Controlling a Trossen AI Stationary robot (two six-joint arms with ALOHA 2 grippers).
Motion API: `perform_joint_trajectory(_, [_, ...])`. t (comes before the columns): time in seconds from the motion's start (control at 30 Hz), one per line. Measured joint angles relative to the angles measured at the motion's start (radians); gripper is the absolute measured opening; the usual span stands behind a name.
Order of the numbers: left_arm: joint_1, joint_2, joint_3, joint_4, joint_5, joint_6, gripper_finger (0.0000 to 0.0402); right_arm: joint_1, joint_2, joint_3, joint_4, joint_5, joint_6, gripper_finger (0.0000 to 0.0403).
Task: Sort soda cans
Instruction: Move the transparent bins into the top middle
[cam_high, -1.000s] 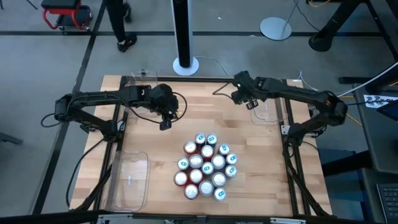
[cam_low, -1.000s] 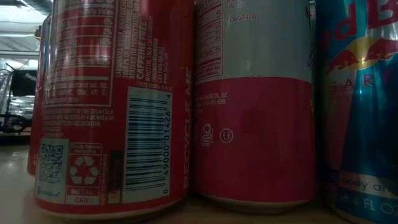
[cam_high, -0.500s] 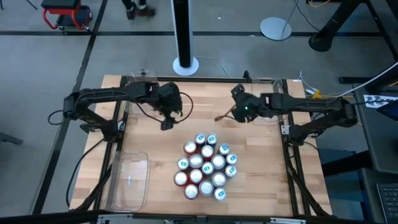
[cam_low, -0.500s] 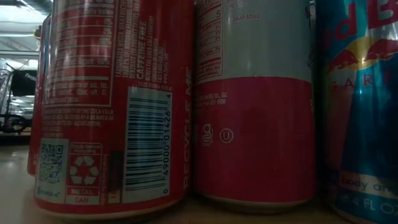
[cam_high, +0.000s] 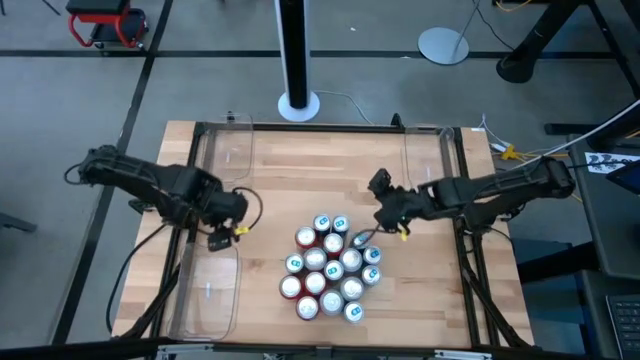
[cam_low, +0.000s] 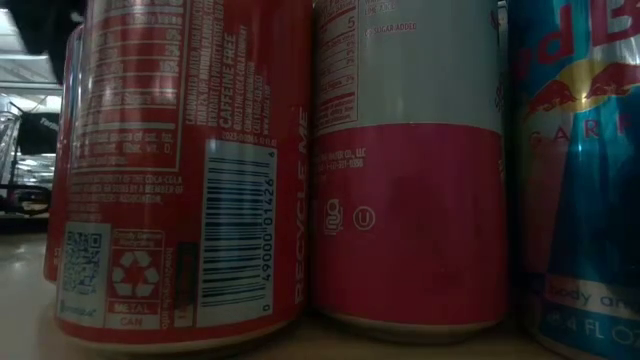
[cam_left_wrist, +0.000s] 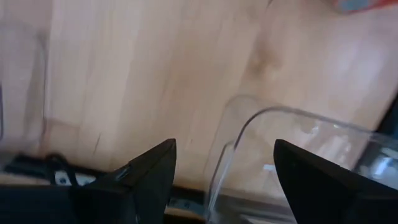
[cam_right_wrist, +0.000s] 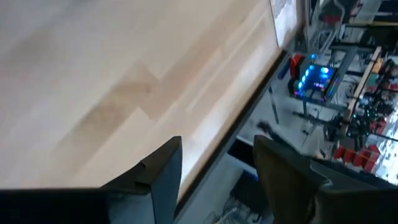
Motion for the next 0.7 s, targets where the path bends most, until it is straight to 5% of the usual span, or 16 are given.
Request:
perform_joint_trajectory(0.4, [-0.147, -0.032, -0.243, 0.126, 0.037, -0.151, 0.0253, 0.202, 0.0, -0.021, 0.029, 0.053, 0.152, 0.0198])
perform_joint_trajectory(0.7, [-0.169, -0.023, -0.279, 0.141, 0.034, -0.155, 0.0253, 0.297, 0.0, -0.021, 0.035, 0.128, 0.211, 0.0198])
